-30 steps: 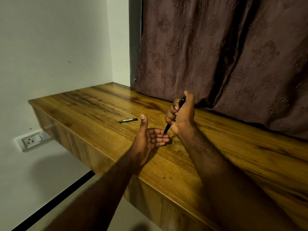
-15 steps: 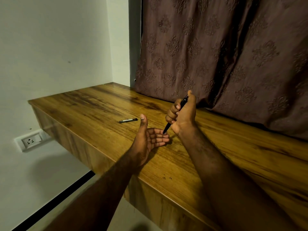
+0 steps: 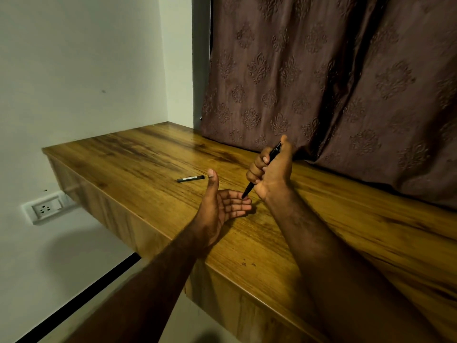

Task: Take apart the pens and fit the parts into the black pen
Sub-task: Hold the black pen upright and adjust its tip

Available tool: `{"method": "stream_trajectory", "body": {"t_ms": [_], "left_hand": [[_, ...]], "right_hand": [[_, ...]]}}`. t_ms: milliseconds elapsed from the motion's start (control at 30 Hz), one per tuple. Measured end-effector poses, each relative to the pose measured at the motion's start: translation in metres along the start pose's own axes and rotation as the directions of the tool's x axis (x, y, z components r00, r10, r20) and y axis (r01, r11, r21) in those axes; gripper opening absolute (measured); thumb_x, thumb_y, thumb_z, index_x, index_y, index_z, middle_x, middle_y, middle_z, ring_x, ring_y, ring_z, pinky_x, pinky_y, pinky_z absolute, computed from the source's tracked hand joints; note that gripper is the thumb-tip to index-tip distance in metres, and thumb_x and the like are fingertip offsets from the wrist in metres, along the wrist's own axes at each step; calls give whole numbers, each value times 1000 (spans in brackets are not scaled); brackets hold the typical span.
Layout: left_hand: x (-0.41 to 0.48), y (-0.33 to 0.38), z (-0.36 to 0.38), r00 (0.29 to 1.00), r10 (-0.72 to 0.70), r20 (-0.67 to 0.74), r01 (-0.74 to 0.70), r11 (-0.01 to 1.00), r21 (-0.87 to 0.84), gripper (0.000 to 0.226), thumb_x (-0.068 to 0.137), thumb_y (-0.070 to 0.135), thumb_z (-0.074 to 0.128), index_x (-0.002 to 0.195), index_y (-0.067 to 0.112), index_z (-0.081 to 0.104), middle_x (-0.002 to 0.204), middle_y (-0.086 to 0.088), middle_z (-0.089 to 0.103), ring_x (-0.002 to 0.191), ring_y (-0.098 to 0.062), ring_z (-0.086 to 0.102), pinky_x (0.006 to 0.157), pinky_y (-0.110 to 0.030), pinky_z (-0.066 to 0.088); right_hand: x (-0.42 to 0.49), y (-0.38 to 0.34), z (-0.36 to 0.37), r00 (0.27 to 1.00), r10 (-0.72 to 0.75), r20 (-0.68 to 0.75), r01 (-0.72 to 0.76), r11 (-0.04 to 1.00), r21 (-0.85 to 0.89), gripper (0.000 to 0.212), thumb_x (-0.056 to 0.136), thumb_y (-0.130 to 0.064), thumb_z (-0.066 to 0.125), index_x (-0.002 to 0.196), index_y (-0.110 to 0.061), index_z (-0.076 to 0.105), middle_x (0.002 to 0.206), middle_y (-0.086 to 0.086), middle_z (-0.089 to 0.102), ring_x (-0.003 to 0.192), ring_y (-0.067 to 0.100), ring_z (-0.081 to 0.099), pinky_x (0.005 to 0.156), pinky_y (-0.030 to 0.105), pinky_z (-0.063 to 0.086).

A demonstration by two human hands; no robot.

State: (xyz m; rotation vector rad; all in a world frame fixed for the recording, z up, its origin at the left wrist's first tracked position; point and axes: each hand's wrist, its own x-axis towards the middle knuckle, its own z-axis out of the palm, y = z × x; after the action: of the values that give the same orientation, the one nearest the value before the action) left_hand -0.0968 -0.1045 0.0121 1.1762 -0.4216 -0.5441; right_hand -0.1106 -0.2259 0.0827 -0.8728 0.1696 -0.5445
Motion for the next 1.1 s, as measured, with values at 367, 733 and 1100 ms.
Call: {"method": "stream_trajectory", "body": {"t_ms": [367,733,1100], "left_hand": [[0,1,0,1000,-14,-5,14,1000,8,108,67,81,19,109,-10,61,106,-28,67,99,-35,67,98,-47,47],[1,-1,0,1000,-5,4,5,1000,7,106,68,81,18,105,-8,62,104,-26,68,99,-35,66,100,-48,46],[1,0,0,1000,-3,2,3,1000,8,104,68,80,18,104,-7,63,104,-28,67,98,-35,66,100,-49,46]], "right_hand": [[-1,0,2,1000,-17,10,17,999,-43,54,93,-51,34,51,-17,29,42,-3,19,36,13,10,44,18,10],[-3,-1,4,999,-20,27,22,997,-75,57,93,-54,35,50,-18,29,42,-3,20,37,13,12,45,22,8],[-2,0,2,1000,-4,10,4,999,-35,60,92,-61,34,51,-17,29,41,-3,20,36,13,12,43,19,10]]}}
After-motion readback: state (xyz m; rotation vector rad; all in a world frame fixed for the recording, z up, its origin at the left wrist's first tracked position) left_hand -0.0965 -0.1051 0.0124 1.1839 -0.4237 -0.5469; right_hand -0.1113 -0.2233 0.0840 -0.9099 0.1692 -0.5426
